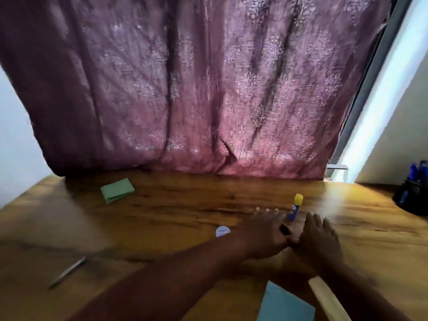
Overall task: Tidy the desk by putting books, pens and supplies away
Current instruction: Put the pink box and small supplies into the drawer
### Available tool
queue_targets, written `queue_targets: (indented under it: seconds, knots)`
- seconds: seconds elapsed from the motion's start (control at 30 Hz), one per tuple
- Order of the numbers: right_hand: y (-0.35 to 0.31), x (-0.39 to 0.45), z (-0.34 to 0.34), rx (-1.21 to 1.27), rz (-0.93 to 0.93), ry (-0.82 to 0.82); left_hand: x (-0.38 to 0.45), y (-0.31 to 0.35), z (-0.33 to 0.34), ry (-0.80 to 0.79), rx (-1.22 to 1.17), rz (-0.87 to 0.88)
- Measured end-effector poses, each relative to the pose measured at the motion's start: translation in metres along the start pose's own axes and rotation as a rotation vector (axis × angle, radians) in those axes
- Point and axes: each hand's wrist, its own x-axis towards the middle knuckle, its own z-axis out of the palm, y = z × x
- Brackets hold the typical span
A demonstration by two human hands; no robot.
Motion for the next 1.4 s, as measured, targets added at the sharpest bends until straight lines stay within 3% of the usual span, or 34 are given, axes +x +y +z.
queue_targets:
  seconds: [0.2, 0.4, 0.53, 0.67, 0.77, 0.93, 1.1, 1.2, 1.3, 1.4]
  knots:
    - [-0.122, -0.047, 0.025, 0.053, -0.084, 0.093, -0.130, -0.115, -0.043, 0.050, -0.005, -0.057]
    - [-0.236, -0.111, 0.067, -0.040, -0.263, 0.000, -0.260, -0.249, -0.053, -0.064, 0.165, -0.250]
    - [-0.284, -0.150, 0.091, -0.084, -0.463, -0.038, -0.318, -0.301, -0.057, -0.071, 0.191, -0.380]
    - [-0.295, -0.185, 0.120, -0.101, -0.669, -0.113, -0.367, -0.326, -0.055, 0.054, 0.164, -0.494]
    - [-0.294, -0.194, 0.125, -0.096, -0.738, -0.099, -0.412, -0.330, -0.041, 0.030, 0.155, -0.569]
    - [-0.296, -0.191, 0.120, -0.079, -0.736, -0.163, -0.447, -0.325, -0.029, 0.038, 0.202, -0.639]
    - [-0.298, -0.191, 0.122, -0.060, -0.728, -0.127, -0.443, -0.315, -0.023, 0.115, 0.190, -0.730]
    - [-0.298, -0.191, 0.124, -0.036, -0.716, -0.142, -0.455, -0.309, -0.018, 0.350, 0.069, -0.711]
    - [-0.294, -0.193, 0.126, -0.015, -0.696, -0.152, -0.474, -0.278, -0.004, 0.823, -0.297, -0.659]
    - [-0.294, -0.193, 0.125, 0.003, -0.673, -0.148, -0.488, -0.250, 0.022, 1.286, -0.595, -0.732]
